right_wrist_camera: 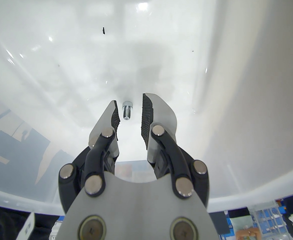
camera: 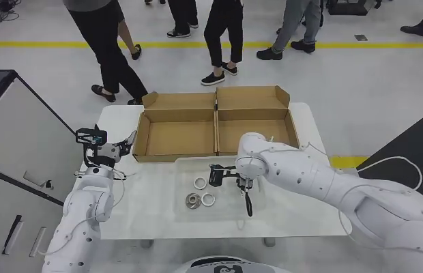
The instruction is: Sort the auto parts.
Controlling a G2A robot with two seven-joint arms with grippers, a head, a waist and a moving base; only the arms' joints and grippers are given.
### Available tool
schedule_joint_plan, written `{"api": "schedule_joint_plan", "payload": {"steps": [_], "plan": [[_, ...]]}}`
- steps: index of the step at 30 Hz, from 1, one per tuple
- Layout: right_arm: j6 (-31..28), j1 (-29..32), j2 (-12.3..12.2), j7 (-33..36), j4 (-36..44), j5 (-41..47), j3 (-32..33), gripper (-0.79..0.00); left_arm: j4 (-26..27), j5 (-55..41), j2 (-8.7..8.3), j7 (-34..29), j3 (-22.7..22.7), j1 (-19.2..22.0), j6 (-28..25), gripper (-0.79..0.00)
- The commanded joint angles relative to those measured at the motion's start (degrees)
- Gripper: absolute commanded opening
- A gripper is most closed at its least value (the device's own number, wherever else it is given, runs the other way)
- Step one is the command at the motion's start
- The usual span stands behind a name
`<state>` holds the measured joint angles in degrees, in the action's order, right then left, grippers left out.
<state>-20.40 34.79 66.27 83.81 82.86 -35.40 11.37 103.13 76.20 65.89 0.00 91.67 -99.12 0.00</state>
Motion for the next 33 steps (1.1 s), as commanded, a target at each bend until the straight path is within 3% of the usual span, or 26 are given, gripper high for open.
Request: {"api": "schedule_joint_plan", "payload": {"steps": [1, 2, 5, 17, 33], "plan": [[-0.1, 0.1, 0.2, -0.1, -0.3, -0.1, 0.0, -0.563, 0.0, 0.0, 0.0, 0.0, 0.0, 0.0, 0.0, 0.0], [-0.2, 0.2, 0.2, -0.1, -0.5, -0.1, 0.1, -0.585, 0.0, 0.0, 0.0, 0.0, 0.0, 0.0, 0.0, 0.0], [-0.2, 0.3, 0.5, -0.1, -1.1, 0.1, 0.1, -0.785, 0.0, 0.0, 0.0, 0.0, 0.0, 0.0, 0.0, 0.0], [1.7, -0.3, 0.4, 1.8, 0.6, 1.5, 2.2, -0.785, 0.0, 0.0, 0.0, 0.0, 0.0, 0.0, 0.0, 0.0], [3.9, -0.9, -4.1, 3.8, 12.3, 6.1, 8.4, -0.785, 0.0, 0.0, 0.0, 0.0, 0.0, 0.0, 0.0, 0.0]]}}
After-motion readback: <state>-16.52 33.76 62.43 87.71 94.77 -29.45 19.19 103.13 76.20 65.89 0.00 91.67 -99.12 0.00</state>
